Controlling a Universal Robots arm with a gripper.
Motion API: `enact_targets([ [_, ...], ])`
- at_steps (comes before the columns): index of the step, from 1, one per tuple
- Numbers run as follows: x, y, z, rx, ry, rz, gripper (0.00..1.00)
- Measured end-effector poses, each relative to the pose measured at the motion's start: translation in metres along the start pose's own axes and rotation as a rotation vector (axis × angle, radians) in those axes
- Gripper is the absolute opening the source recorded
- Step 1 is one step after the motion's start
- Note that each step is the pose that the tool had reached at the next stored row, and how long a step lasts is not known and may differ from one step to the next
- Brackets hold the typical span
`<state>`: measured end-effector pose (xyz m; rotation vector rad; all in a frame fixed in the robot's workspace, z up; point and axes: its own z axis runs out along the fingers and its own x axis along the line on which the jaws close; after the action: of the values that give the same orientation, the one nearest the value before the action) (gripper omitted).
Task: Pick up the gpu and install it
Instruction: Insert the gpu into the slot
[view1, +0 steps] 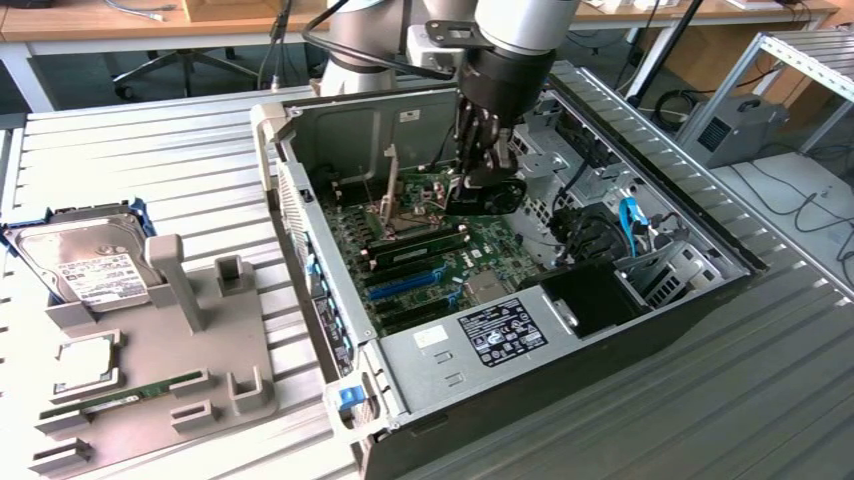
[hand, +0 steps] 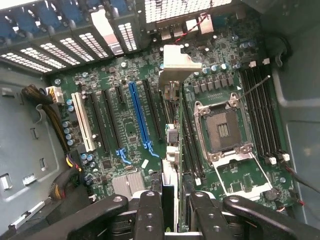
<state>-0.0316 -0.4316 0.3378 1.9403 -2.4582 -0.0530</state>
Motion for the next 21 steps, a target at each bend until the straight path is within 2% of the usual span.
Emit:
enact_targets([
  [5, 0.0000, 0.0000, 0.0000, -0.0009, 0.0021, -0.064, 0.26],
  [21, 0.0000, 0.0000, 0.0000, -0.0023, 0.0054, -0.168, 0.26],
])
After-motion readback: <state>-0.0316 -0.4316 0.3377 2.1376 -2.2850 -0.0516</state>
